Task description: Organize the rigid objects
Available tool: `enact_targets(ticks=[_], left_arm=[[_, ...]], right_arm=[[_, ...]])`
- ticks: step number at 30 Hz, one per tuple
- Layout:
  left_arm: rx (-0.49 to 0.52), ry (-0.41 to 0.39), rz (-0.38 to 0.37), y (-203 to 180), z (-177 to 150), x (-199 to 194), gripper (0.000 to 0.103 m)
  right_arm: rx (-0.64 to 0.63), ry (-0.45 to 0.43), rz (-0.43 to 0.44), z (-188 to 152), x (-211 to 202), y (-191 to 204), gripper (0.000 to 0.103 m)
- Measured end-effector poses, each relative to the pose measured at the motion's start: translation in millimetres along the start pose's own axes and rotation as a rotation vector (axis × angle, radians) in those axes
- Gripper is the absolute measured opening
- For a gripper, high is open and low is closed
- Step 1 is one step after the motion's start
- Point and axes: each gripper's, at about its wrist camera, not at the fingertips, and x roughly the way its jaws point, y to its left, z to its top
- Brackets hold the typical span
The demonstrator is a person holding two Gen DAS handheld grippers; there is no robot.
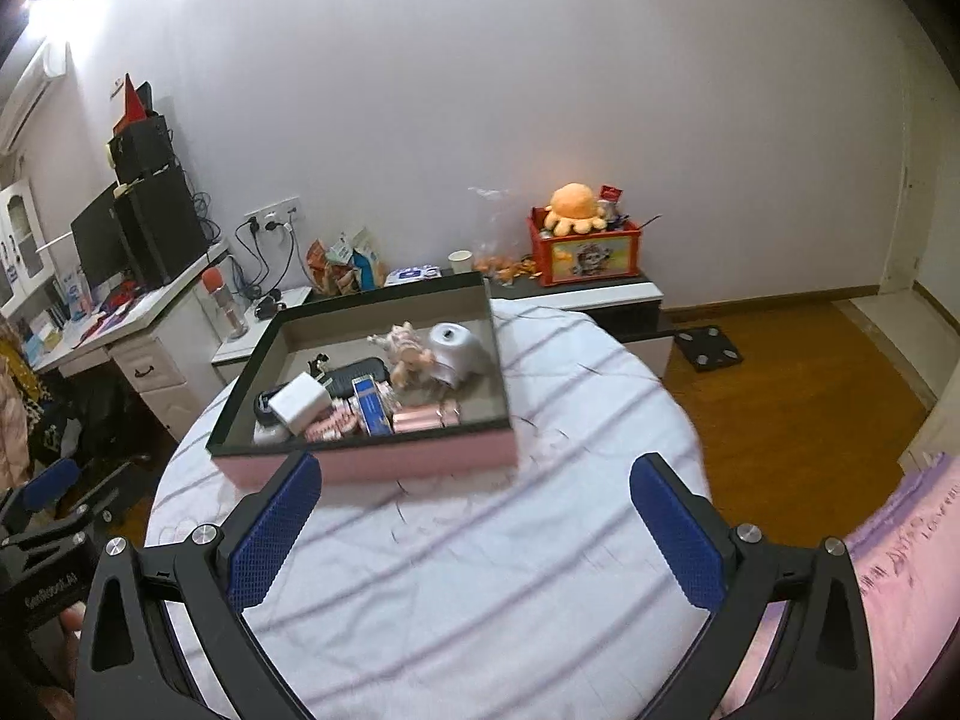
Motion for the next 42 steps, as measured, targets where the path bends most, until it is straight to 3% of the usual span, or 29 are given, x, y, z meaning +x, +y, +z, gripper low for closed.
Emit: enact_targets(ticks=[8,15,19,24,42], left_arm=[[0.048,-0.046,0.007,-17,-26,-59,0.103],[0.057,-0.104,0.020,-20,-43,-96,0.103],[0.042,-0.130,0.035,-15,-42,-102,0.103],[-0.004,-0.128,0.024,-5,-44,-102,0.103],[0.017,-0.115,0.008,-12,-48,-90,0.103]], right_arm=[[-0.047,-0.064,-0.052,-32,-71,-2,0.103],[-0.078,-0.104,-0.056,-53,-102,2,0.103],[-0.084,-0.140,-0.047,-51,-108,8,0.103],[-0.100,-0.118,-0.033,-59,-102,17,0.103],[-0.104,-0.104,-0.025,-64,-95,23,0.103]])
